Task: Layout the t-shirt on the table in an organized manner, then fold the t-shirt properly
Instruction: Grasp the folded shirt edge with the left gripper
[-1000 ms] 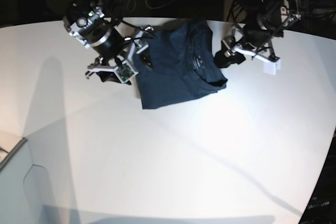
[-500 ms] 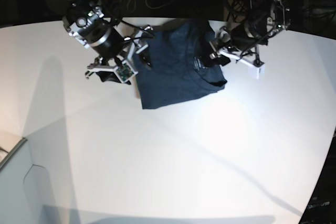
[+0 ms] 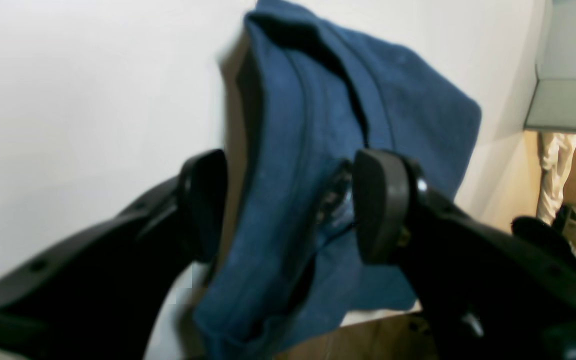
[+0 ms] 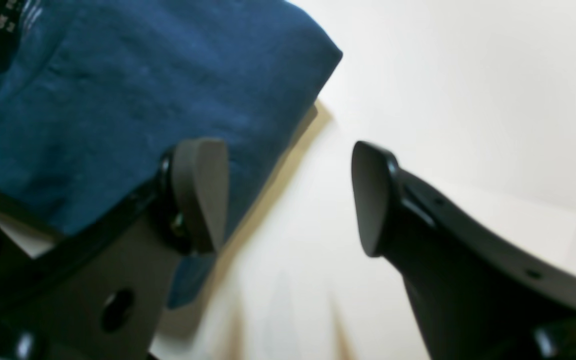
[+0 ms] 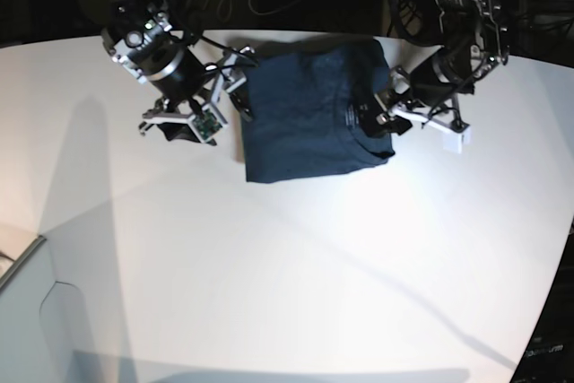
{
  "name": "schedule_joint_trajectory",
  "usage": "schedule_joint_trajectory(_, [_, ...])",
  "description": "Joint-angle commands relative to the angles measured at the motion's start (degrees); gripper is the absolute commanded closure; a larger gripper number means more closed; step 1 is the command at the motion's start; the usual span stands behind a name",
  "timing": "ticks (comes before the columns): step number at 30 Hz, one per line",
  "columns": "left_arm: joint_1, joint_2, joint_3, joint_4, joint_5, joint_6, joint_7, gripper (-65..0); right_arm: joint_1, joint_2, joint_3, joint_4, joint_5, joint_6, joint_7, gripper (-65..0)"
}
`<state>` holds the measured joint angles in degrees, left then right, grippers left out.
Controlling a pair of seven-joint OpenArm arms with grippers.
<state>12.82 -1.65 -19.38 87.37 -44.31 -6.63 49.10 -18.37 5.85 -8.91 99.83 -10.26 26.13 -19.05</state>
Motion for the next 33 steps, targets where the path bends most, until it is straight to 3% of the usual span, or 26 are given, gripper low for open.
schedule_joint_trajectory(1, [-0.29,-0.15,-0.01,1.20,-1.18,-0.27,-0.09,-38.6,0.04,0.18,0.07,0.87,0.64,0.11,1.25,-39.3])
schedule_joint_trajectory(20, [-1.43,-0.42,5.97,-6.54,-0.48,-0.09,-0.53,-38.6,0.39,0.00,-0.19,0.78,0.64,0.11,1.25,-39.3])
schedule_joint_trajectory(28, [-1.61,-0.42,8.61,-6.45,8.14,-0.44,-0.53,-37.8,0.39,0.18,-0.02,0.78,0.64,0.11,1.25,-39.2])
schedule_joint_trajectory(33, [-3.10,-0.33,8.61,-7.07,9.46,-0.53,-0.53,-21.7,0.30,0.18,-0.02,0.78,0.64,0.11,1.25,-39.1])
